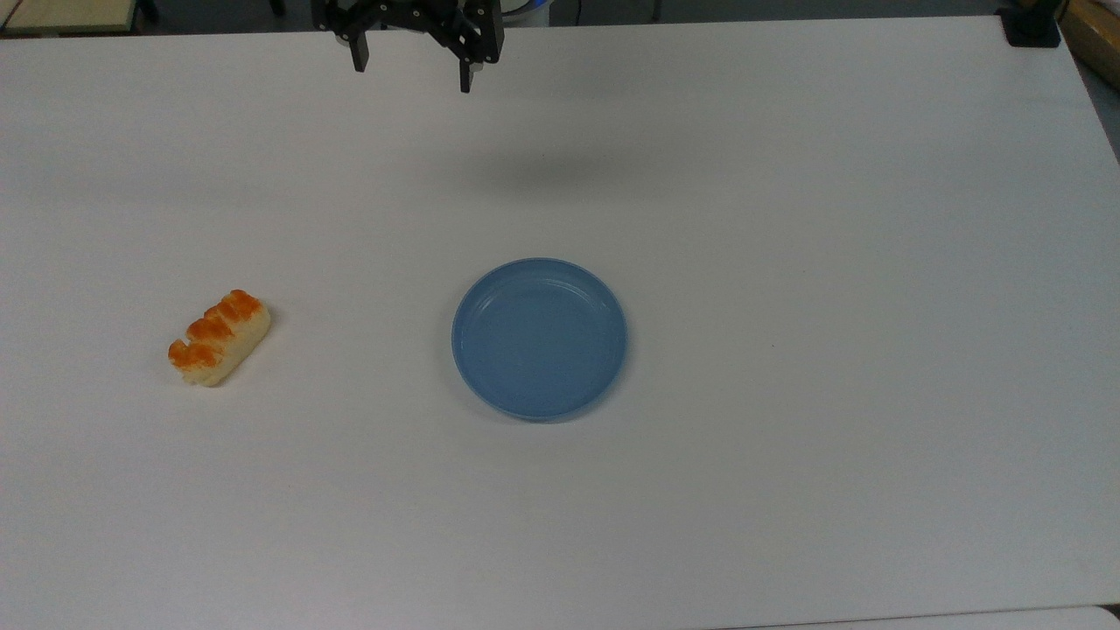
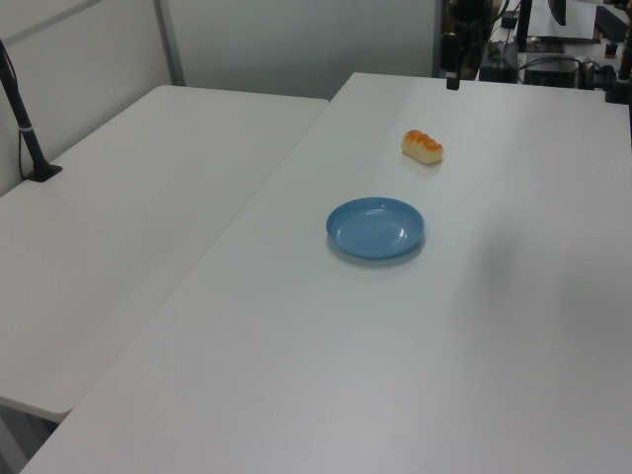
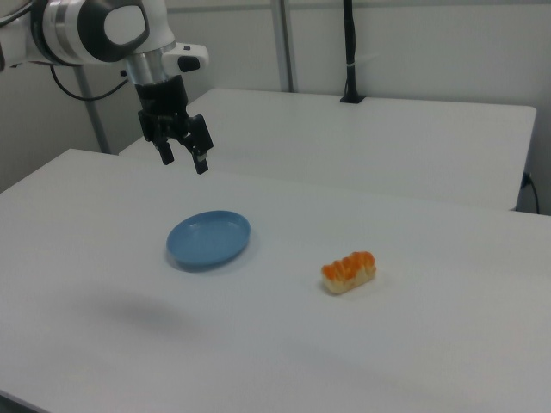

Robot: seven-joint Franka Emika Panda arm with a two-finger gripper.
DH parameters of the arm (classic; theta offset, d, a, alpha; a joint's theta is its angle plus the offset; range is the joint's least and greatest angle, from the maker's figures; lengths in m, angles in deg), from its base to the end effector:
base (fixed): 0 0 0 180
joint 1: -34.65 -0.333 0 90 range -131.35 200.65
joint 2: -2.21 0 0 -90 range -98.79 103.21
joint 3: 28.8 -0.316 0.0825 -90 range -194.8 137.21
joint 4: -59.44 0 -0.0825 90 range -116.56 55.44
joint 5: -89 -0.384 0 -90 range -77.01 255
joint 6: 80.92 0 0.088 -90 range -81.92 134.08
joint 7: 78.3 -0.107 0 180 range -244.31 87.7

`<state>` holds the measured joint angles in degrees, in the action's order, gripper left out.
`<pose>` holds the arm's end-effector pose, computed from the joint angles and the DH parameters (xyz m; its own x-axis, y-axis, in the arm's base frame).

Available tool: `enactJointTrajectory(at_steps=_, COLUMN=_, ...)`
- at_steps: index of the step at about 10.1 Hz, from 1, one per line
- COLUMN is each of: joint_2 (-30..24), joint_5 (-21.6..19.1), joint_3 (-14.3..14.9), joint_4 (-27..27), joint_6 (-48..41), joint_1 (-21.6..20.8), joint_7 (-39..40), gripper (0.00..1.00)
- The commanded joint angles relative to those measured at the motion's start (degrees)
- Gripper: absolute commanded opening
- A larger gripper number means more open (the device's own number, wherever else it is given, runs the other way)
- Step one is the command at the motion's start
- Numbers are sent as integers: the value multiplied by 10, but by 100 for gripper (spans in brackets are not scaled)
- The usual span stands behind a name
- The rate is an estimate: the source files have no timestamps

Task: Put the bread on a plate
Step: 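Move the open gripper over the orange-topped bread roll and lower it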

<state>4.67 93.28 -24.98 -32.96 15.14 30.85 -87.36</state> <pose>0.5758 -0.0067 0.5900 0.9882 -0.1494 0.0326 -0.1515 -0.9858 0.0730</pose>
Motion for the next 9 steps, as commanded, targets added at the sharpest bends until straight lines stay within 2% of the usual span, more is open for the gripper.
enactJointTrajectory(at_steps=1, joint_2=-9, joint_5=-9, joint_3=0, joint_4=-12, joint_6=0, joint_1=0, joint_7=4, gripper=100)
enactJointTrajectory(at_steps=9, joint_2=1, joint_5=-8, joint_3=1, joint_4=-9, joint_6=7, joint_1=-2, joint_7=11, gripper=100)
